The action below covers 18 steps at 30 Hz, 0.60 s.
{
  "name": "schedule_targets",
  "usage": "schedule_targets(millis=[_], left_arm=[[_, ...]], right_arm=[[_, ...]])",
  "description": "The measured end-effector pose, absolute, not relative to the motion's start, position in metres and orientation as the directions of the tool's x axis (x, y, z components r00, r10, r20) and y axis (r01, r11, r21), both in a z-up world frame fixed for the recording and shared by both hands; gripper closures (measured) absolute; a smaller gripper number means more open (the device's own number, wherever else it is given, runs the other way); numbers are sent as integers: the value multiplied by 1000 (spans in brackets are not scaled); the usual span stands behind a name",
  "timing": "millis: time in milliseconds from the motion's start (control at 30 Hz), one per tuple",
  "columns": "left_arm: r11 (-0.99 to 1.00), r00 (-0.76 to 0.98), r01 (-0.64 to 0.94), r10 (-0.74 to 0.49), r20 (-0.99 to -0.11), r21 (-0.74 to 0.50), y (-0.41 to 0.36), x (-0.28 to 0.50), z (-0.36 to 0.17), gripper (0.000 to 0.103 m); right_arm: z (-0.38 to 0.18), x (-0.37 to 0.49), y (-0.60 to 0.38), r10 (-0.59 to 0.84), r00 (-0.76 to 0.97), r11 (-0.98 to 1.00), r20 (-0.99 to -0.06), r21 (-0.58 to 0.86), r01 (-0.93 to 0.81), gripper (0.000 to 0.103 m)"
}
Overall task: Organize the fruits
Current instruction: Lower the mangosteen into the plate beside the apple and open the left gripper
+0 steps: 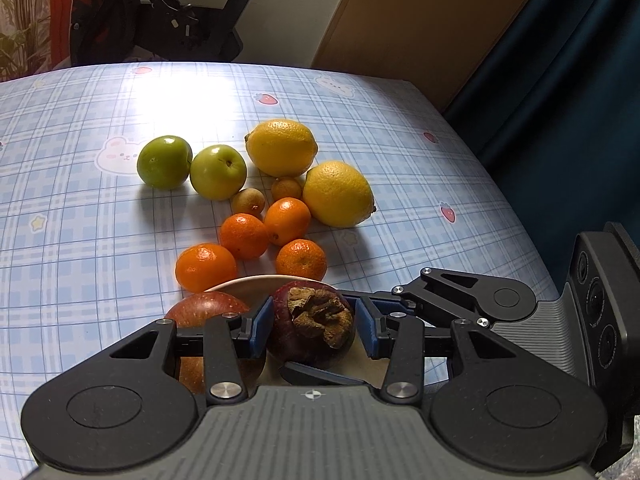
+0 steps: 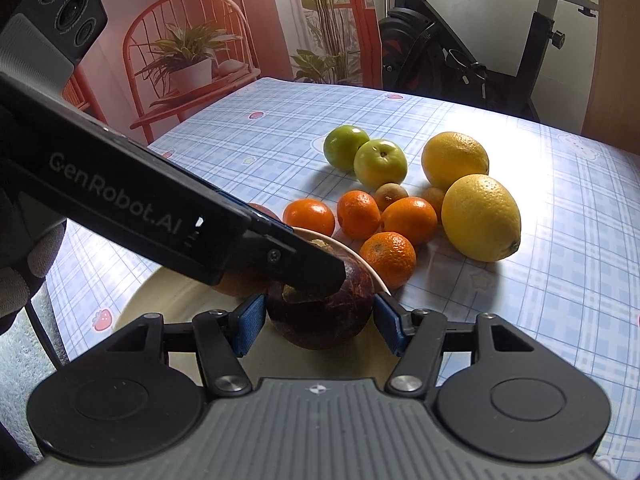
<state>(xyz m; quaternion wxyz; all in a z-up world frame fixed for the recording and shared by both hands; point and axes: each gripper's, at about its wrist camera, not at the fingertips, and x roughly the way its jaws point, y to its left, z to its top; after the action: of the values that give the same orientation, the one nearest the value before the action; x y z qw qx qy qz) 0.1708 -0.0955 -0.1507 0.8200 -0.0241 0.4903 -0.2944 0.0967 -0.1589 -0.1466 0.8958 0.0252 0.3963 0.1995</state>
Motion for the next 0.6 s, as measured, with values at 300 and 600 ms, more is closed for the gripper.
schedule_targets(millis=[300, 600], left_arm=[[839, 361, 450, -485, -796, -307, -93, 174, -149, 56], [847, 377, 437, -478, -793, -303, -90, 174, -146, 55]], right_arm=[[-149, 100, -154, 378, 626, 920, -682, 198, -340, 41], [-149, 99, -155, 378, 624, 920, -684, 204, -335, 40]])
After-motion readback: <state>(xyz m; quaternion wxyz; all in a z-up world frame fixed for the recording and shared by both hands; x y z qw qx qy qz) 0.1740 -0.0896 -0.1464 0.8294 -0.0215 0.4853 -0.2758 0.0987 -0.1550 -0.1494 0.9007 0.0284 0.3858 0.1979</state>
